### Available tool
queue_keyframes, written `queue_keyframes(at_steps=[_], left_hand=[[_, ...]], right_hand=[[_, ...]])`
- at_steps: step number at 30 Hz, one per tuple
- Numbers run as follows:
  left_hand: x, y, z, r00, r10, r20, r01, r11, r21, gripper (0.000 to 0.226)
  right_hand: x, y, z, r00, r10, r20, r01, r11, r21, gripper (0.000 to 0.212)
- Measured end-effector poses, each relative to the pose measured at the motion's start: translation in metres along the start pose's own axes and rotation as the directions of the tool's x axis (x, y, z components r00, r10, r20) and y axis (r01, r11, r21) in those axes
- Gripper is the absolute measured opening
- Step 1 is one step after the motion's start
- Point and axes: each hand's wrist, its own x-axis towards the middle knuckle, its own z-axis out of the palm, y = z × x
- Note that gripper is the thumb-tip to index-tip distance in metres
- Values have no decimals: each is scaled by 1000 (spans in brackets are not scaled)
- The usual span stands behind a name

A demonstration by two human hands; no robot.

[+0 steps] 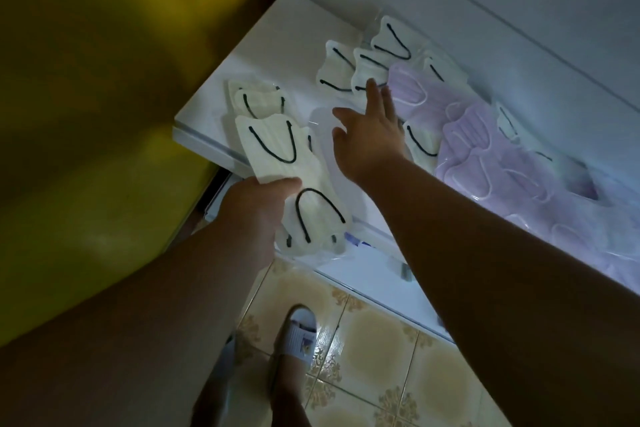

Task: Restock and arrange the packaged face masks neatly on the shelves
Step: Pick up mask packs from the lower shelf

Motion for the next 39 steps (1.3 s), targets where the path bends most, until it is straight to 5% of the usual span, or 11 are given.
queue_keyframes(at_steps=[5,10,14,17,20,23,25,28,31,35,39], left_hand=[[7,12,3,998,44,40,-50,984,169,24],[0,23,9,993,115,21,-117,979,168,69],[-3,27,6,997,-59,46,62,996,-60,30],[-9,38,-6,957,-204,206,236,961,-144,51],[-7,47,-14,875,-319,364,377,921,-98,96],[-19,45,-8,890,-244,385,292,954,-70,61],[-17,35,-1,931,-195,307,200,980,18,40],[-11,21,7,980,-128,152,97,977,191,30],[-5,12,14,992,-66,104,34,959,280,17],[-4,3,12,997,66,41,-77,900,429,41],[-10,-4,1,994,105,11,-101,927,362,53]], right_hand=[[40,3,2,993,38,112,-7,965,-261,54],[28,-1,4,991,-47,-123,29,988,-150,57],[-13,-9,3,921,-181,-344,234,965,119,41],[-57,-17,8,878,-117,-464,355,810,467,20],[-92,-28,6,984,35,-176,130,537,833,34],[-98,-26,6,990,138,-16,-29,315,949,35],[-91,-19,5,965,260,-25,-77,376,923,29],[-70,12,12,912,381,-152,-162,675,720,19],[-54,41,26,945,328,-8,-302,878,372,40],[-62,30,31,963,267,-25,-231,872,431,27],[-88,13,36,972,178,-152,-71,843,533,25]])
